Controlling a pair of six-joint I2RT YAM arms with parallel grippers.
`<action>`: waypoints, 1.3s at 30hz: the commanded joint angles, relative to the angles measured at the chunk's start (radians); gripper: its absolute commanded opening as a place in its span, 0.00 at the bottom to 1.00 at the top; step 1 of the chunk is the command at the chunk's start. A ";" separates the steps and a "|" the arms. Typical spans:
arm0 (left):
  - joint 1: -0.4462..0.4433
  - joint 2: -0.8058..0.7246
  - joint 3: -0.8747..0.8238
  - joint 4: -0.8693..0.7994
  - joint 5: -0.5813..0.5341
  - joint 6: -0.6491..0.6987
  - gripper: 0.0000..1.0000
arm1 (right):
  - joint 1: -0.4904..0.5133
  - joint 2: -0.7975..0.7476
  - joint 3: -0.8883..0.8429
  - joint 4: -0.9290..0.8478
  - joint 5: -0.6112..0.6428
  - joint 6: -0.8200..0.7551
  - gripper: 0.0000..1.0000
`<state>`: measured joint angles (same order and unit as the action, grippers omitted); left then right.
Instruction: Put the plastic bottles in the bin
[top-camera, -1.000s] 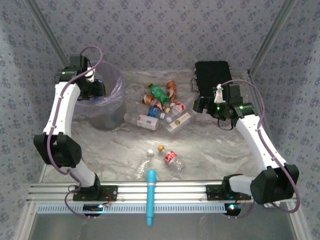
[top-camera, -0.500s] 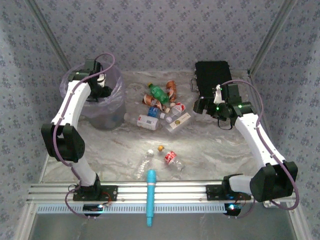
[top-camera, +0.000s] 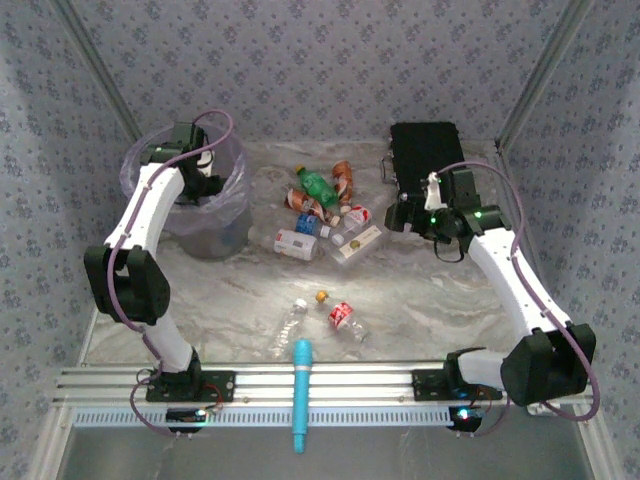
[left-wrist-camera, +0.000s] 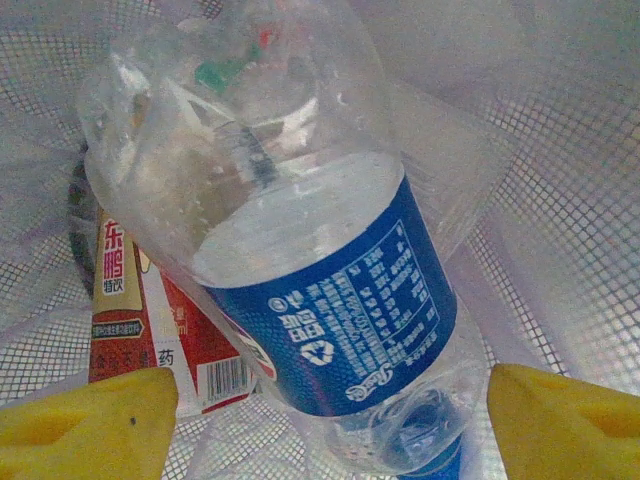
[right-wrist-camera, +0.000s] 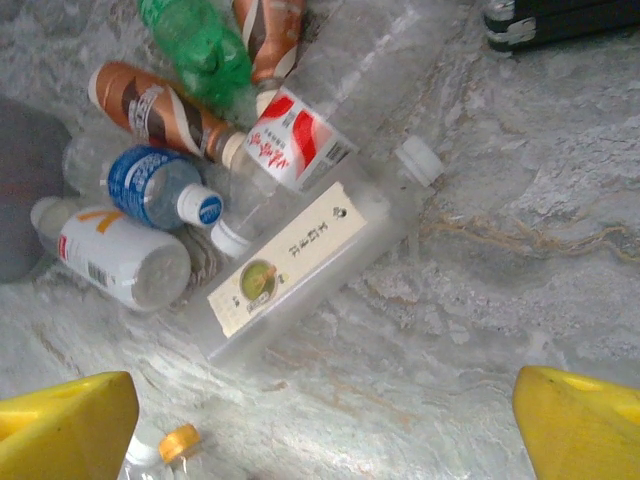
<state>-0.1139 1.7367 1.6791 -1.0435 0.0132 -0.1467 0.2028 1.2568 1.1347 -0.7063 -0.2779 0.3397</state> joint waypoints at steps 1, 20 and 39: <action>-0.006 -0.025 0.008 -0.005 0.010 0.004 0.82 | 0.045 -0.023 0.003 -0.073 -0.043 -0.096 0.95; -0.006 -0.172 0.186 -0.015 -0.064 -0.013 1.00 | 0.746 0.164 -0.153 -0.168 0.251 -0.138 0.96; -0.033 -0.457 0.083 0.128 0.261 -0.173 1.00 | 0.793 0.287 -0.259 -0.029 0.224 -0.125 0.82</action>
<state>-0.1455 1.3121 1.7847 -0.9779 0.1501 -0.2649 1.0008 1.5433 0.8902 -0.7456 -0.0666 0.2077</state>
